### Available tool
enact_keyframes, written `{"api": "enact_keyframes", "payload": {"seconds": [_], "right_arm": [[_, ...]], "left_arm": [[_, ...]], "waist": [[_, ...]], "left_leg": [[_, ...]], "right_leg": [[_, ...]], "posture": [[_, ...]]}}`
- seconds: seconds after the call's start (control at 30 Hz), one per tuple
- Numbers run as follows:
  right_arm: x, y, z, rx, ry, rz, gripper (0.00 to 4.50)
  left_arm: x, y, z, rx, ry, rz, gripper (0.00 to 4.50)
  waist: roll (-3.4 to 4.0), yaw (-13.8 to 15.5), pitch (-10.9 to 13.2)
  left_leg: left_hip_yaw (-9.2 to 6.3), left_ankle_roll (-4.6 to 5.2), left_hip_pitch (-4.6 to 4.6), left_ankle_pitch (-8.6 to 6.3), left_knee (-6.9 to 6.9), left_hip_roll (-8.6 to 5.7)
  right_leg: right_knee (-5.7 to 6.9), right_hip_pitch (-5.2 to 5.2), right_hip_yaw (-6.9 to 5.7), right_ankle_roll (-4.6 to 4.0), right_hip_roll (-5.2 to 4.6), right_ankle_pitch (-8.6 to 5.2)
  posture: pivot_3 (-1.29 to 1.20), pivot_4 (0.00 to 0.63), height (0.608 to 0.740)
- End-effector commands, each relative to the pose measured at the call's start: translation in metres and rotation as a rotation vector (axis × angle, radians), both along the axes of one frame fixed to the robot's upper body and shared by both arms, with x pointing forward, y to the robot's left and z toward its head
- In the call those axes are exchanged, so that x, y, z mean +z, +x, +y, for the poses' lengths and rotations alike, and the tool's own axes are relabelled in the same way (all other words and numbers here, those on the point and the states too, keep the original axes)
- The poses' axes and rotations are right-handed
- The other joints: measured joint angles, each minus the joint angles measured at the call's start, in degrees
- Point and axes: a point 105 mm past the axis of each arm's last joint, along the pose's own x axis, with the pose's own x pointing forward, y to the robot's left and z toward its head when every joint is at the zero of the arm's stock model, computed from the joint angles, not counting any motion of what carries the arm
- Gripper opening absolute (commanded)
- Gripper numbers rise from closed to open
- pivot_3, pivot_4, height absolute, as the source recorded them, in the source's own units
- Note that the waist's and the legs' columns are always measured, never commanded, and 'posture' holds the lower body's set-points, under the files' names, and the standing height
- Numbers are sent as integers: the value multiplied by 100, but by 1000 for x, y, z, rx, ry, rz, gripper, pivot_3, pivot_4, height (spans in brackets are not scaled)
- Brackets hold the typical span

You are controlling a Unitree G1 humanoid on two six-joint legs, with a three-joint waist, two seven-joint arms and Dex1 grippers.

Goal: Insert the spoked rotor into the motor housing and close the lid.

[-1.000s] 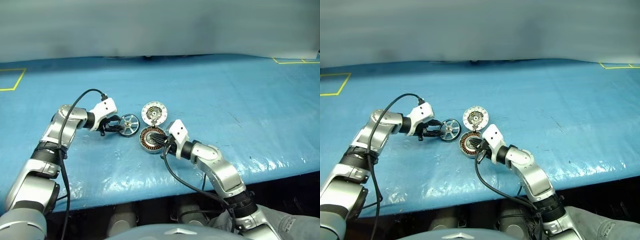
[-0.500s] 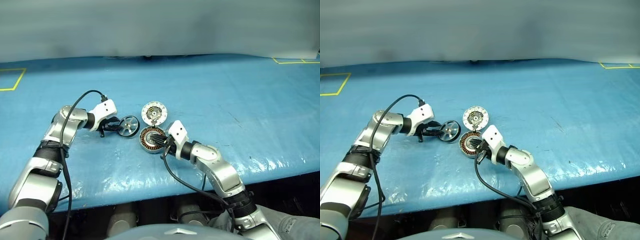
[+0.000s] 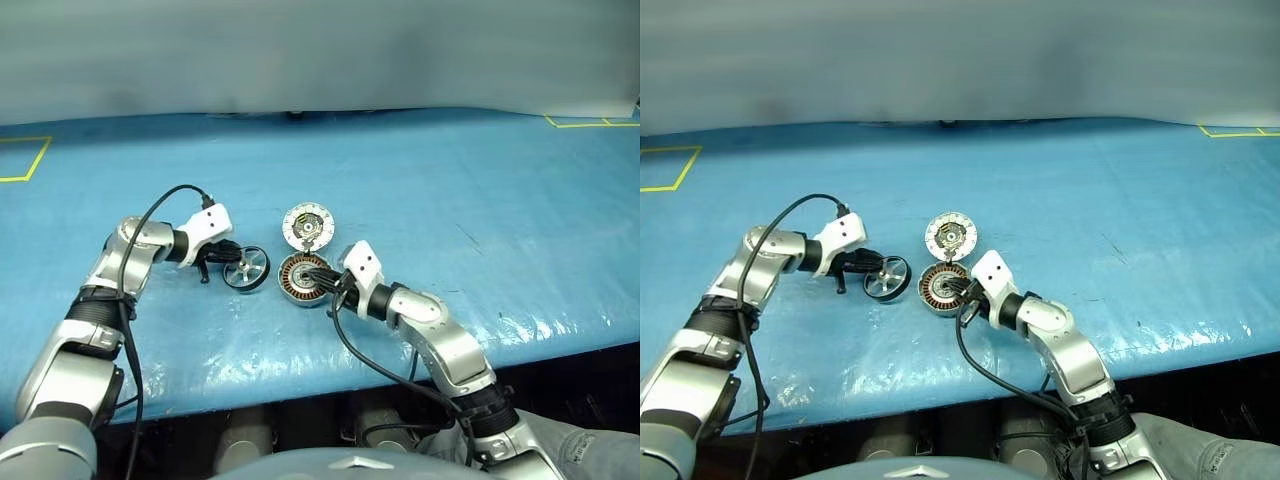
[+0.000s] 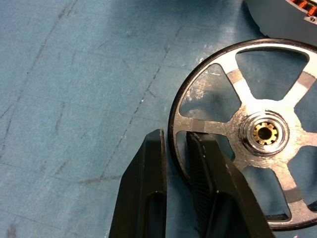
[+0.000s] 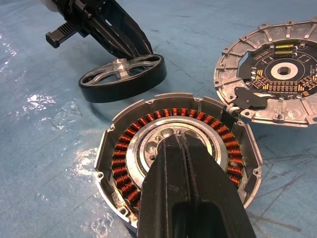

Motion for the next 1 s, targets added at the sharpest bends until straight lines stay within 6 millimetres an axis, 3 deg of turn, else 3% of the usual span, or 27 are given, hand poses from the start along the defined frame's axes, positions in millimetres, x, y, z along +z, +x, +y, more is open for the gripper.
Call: {"api": "enact_keyframes", "payload": {"seconds": [0.03, 0.37, 0.53, 0.73, 1.0], "right_arm": [[10, 2, -1, -7, 27, -42, 0], [10, 2, 1, 0, 25, -42, 0], [9, 2, 1, -1, 25, -42, 0], [8, 2, 1, 2, 21, -38, 0], [6, 1, 1, 6, 16, -32, 0]], "left_arm": [[15, 3, 1, -4, -35, -57, 755], [20, 4, 6, 10, -41, -82, 755], [27, 5, 4, 7, -59, -132, 1981], [36, 1, 0, -21, -76, -155, 1981], [34, -12, 0, -62, -47, -116, 1981]], "waist": [[0, 0, 0], [0, 0, 0], [0, 0, 0], [0, 1, 0], [0, -2, 0]], "left_leg": [[0, 0, 0, 0, 1, 0], [0, 0, 0, 0, 3, -1], [0, 0, 0, 0, 4, 0], [-1, 0, 0, 0, 5, 0], [1, -1, 1, 1, 7, 0]], "right_leg": [[0, 0, 0, 0, 0, 0], [2, 1, 0, 2, 0, 1], [2, 1, 1, 2, 0, 2], [2, 2, 1, 2, 0, 2], [6, 1, 3, 2, 2, 2]], "posture": [[0, 150, 740], [0, 150, 740], [0, 150, 740], [0, 150, 740], [0, 150, 740]]}}
